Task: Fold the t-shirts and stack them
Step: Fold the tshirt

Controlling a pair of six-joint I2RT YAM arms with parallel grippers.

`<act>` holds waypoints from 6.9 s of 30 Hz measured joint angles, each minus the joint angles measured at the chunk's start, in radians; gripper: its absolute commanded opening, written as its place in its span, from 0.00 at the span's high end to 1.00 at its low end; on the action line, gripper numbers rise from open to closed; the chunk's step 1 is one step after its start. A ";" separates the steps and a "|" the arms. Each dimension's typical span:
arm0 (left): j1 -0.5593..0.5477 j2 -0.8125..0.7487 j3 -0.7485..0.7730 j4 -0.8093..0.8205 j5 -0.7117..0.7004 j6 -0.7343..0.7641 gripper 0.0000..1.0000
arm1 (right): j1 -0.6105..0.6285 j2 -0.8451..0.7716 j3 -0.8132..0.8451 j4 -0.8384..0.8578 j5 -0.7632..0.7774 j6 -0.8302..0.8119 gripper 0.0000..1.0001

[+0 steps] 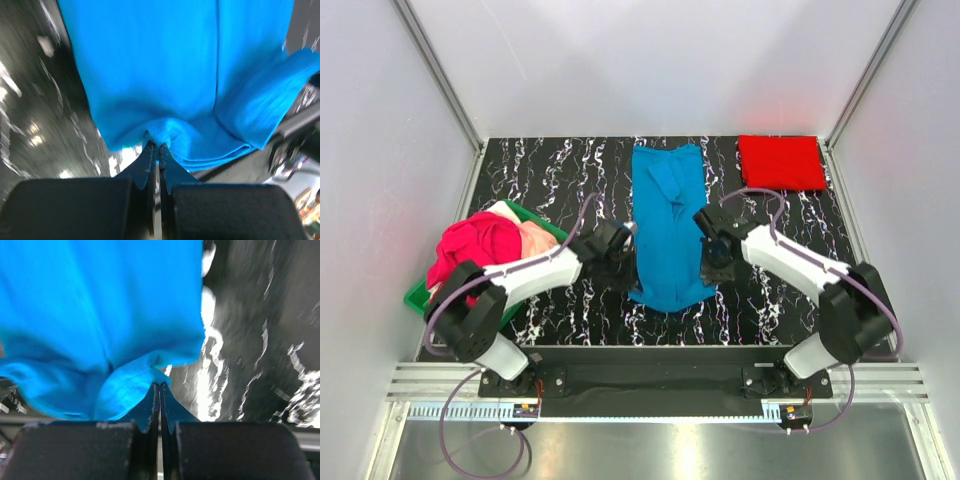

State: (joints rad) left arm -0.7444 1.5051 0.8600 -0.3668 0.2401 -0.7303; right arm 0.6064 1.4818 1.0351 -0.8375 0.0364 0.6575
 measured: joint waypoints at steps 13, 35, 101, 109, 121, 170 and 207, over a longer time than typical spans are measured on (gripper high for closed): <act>0.190 0.281 0.364 -0.095 0.041 0.138 1.00 | -0.190 0.272 0.375 -0.002 0.004 -0.248 1.00; 0.368 0.585 0.826 -0.162 0.116 0.202 1.00 | -0.271 0.614 0.865 -0.028 0.005 -0.412 1.00; 0.402 0.537 0.818 -0.170 0.119 0.244 0.60 | -0.347 0.724 0.967 0.005 -0.188 -0.363 0.65; 0.346 0.296 0.449 -0.117 0.149 0.259 0.59 | -0.347 0.406 0.478 0.056 -0.272 -0.305 0.55; 0.328 0.350 0.329 -0.047 0.189 0.271 0.55 | -0.348 0.441 0.325 0.139 -0.352 -0.336 0.55; 0.332 0.417 0.323 0.060 0.249 0.338 0.59 | -0.381 0.452 0.221 0.222 -0.335 -0.373 1.00; 0.003 -0.218 -0.149 0.095 0.097 0.016 1.00 | -0.381 -0.439 -0.291 0.147 -0.341 -0.106 1.00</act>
State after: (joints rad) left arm -0.7410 1.2869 0.7113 -0.2722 0.3374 -0.7147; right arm 0.2256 1.0428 0.7437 -0.6907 -0.3050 0.5514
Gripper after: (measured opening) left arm 0.012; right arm 0.012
